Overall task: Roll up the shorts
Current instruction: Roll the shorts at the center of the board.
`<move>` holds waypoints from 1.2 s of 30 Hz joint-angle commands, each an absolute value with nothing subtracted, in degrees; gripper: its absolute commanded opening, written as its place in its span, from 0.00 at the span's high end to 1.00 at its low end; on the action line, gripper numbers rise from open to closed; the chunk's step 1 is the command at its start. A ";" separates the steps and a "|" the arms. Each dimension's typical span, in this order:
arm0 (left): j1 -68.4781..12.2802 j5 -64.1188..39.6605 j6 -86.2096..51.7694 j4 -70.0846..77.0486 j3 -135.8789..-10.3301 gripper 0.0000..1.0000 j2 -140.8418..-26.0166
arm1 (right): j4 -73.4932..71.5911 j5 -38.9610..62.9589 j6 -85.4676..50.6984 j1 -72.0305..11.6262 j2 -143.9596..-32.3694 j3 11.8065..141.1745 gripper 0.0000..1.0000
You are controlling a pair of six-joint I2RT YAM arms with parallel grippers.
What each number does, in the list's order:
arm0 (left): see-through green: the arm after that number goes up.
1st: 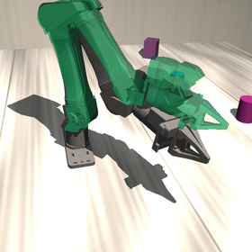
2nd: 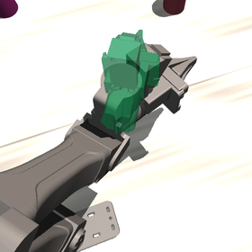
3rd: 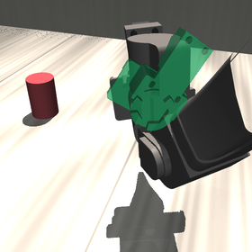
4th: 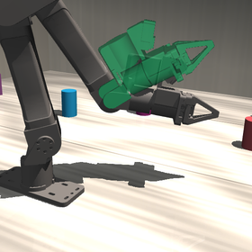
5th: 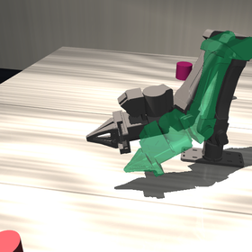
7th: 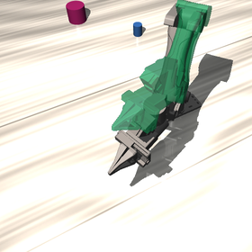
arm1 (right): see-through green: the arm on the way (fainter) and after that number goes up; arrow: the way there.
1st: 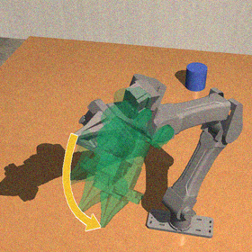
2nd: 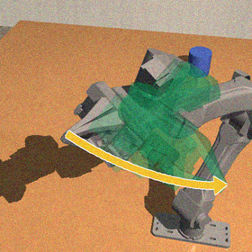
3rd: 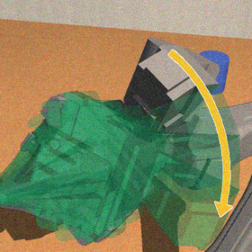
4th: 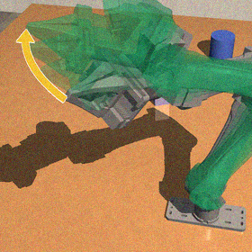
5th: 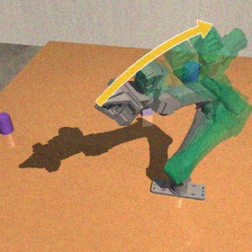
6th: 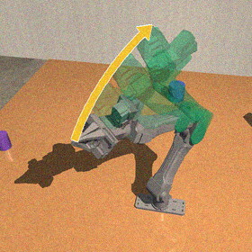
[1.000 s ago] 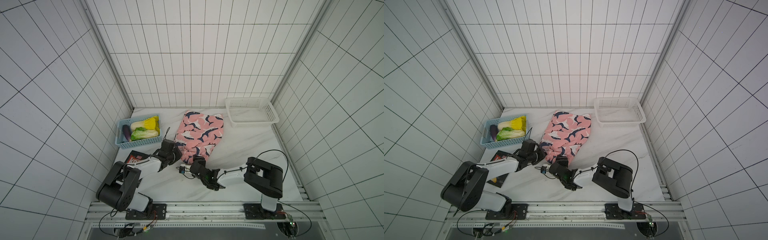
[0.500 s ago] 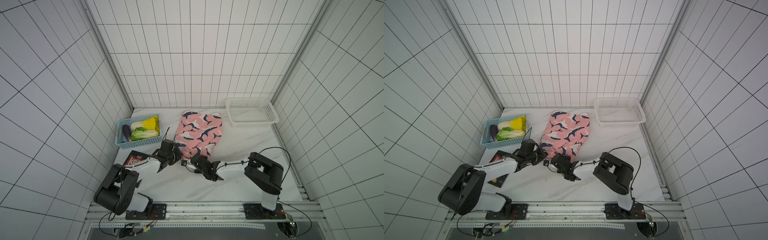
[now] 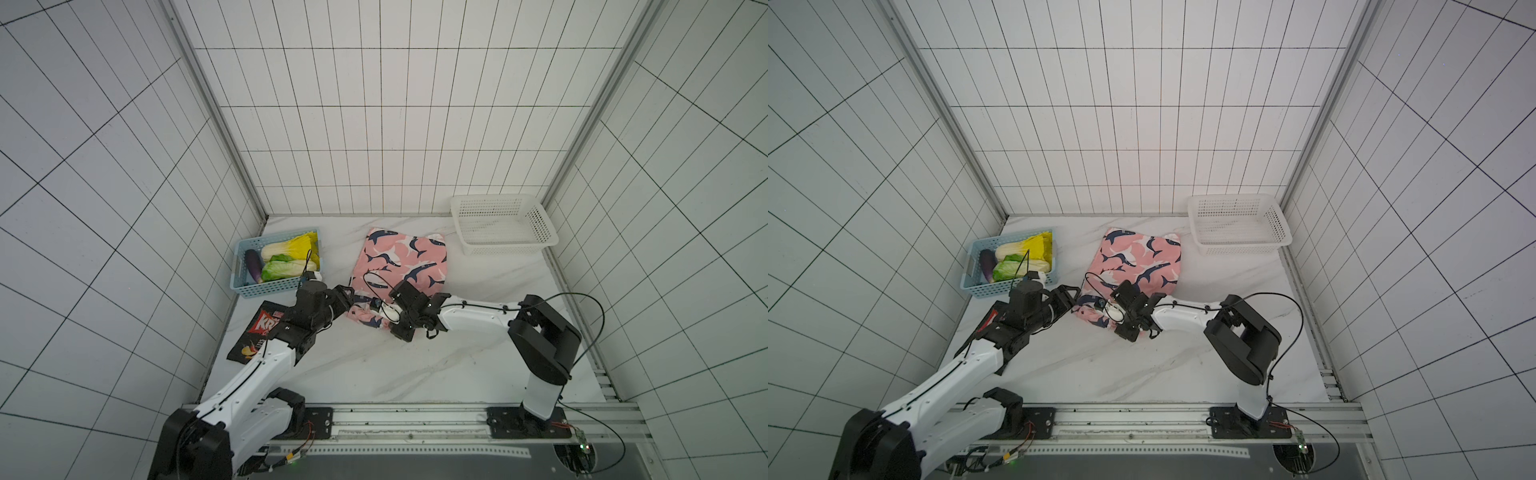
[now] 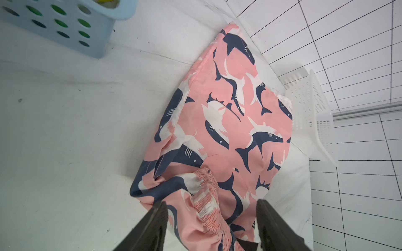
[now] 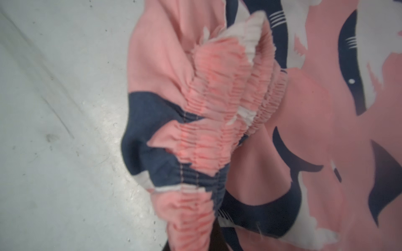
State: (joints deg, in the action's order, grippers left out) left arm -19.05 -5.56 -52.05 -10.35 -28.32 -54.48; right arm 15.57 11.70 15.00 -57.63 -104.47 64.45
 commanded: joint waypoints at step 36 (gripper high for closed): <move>-26.55 -3.69 -60.97 60.27 -12.67 0.18 -93.68 | 9.05 53.35 -9.57 -43.07 -117.77 66.97 1.00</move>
State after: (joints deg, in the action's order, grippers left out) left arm -26.22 -3.57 -60.47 50.98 -11.97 -89.84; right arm 9.21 51.86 -9.26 -43.48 -116.16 68.36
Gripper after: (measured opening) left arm 0.827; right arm 0.084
